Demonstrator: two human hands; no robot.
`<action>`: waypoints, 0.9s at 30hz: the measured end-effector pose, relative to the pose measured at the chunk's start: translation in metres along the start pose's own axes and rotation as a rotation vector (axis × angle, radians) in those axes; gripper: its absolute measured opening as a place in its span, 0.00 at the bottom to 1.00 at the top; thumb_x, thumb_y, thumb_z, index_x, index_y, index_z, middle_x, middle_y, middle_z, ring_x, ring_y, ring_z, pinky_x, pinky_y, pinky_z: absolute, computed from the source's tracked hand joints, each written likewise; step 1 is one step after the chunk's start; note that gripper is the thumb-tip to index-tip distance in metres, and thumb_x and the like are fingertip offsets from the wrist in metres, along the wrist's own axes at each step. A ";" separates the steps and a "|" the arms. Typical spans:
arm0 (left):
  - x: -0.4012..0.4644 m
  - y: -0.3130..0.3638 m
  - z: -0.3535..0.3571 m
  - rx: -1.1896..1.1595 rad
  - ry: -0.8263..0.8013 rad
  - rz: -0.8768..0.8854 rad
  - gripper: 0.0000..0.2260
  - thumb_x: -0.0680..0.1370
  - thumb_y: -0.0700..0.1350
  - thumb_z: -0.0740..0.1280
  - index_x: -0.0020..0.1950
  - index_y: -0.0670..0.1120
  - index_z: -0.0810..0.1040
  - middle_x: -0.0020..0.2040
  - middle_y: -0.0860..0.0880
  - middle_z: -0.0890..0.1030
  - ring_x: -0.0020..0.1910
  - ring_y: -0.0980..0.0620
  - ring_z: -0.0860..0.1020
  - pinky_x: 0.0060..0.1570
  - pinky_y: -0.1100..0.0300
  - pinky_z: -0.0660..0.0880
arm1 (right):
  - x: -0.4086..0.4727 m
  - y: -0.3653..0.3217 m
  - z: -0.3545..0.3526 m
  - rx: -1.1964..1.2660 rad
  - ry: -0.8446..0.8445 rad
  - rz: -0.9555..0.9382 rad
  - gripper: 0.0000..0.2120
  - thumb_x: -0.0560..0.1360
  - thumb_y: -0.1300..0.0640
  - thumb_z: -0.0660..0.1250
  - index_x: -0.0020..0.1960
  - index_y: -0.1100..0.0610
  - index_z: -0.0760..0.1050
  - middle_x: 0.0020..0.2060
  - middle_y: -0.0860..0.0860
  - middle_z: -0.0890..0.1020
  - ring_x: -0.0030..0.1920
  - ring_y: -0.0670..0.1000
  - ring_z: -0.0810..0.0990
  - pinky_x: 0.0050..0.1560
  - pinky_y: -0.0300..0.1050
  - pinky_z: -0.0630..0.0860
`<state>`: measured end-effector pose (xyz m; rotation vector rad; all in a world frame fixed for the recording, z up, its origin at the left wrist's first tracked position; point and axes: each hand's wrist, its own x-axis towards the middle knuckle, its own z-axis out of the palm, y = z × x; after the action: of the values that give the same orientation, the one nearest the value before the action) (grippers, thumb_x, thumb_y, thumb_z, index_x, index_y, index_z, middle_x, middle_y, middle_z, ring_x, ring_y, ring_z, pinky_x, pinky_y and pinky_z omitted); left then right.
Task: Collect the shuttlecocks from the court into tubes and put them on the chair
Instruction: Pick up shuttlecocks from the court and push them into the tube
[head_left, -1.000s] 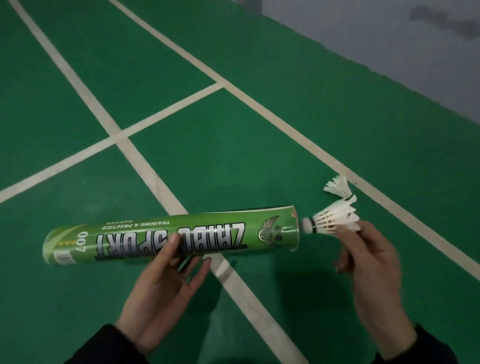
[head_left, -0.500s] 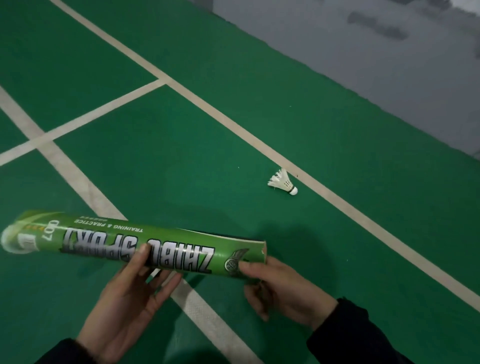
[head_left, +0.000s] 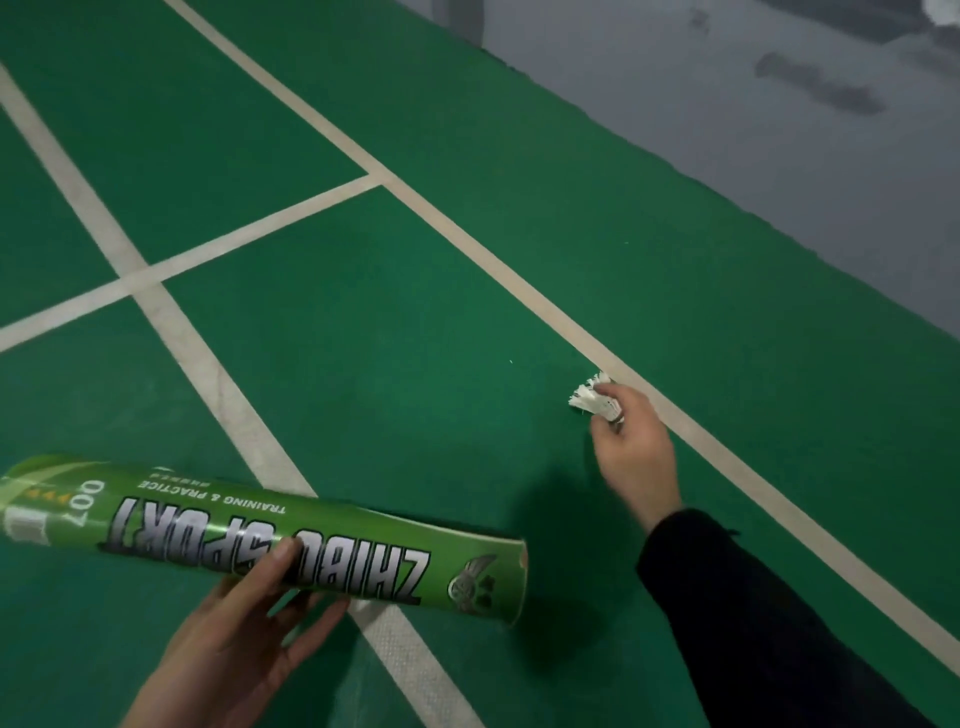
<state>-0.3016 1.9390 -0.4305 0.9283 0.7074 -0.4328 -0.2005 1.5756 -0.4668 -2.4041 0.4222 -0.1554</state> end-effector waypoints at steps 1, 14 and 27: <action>-0.001 -0.001 -0.004 0.002 0.016 -0.024 0.35 0.67 0.49 0.78 0.73 0.45 0.75 0.56 0.42 0.86 0.55 0.39 0.84 0.39 0.48 0.85 | 0.020 0.013 0.006 -0.260 -0.073 -0.119 0.22 0.79 0.59 0.63 0.71 0.45 0.69 0.71 0.41 0.72 0.36 0.40 0.74 0.42 0.47 0.79; -0.029 0.006 -0.022 -0.150 -0.034 -0.029 0.23 0.76 0.52 0.68 0.67 0.40 0.77 0.56 0.40 0.83 0.48 0.44 0.85 0.44 0.50 0.85 | -0.093 -0.075 -0.025 1.179 -0.175 0.366 0.07 0.73 0.64 0.70 0.50 0.57 0.82 0.43 0.51 0.85 0.36 0.44 0.78 0.39 0.34 0.78; -0.038 0.035 -0.034 -0.431 -0.080 0.106 0.13 0.81 0.52 0.65 0.60 0.45 0.75 0.47 0.49 0.85 0.44 0.53 0.85 0.42 0.59 0.83 | -0.246 -0.147 -0.027 1.188 -0.139 0.170 0.26 0.53 0.41 0.86 0.42 0.56 0.86 0.43 0.56 0.84 0.42 0.52 0.82 0.44 0.41 0.82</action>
<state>-0.3184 1.9880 -0.3966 0.5356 0.6417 -0.2087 -0.3997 1.7476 -0.3505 -1.1979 0.3245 -0.1113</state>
